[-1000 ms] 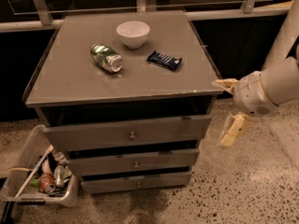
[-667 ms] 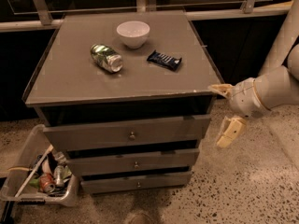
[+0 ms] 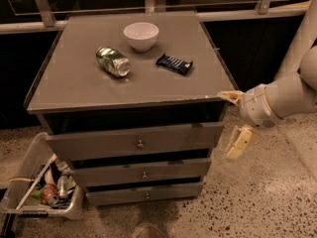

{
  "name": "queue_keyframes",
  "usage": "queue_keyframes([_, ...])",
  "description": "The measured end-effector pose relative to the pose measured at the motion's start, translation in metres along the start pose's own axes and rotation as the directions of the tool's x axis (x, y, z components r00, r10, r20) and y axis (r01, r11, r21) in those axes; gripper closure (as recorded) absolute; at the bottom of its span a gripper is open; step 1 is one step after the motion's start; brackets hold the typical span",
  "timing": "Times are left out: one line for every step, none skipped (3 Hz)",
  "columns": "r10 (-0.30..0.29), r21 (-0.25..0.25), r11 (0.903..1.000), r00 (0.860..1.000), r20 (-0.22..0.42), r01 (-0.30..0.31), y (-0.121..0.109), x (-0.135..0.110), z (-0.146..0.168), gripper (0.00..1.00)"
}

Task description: Open top drawer

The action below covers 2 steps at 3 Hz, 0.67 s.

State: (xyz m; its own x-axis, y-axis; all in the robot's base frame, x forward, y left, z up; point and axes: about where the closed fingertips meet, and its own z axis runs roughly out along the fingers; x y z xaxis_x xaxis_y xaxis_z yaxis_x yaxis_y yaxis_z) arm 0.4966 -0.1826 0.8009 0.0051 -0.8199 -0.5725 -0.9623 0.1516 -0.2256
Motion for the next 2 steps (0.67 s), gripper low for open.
queue_keyframes([0.039,-0.02,0.999,0.999,0.01,-0.039,-0.0061,0.0175,0.055,0.0])
queue_keyframes([0.039,-0.02,0.999,0.999,0.01,-0.039,-0.0061,0.0175,0.055,0.0])
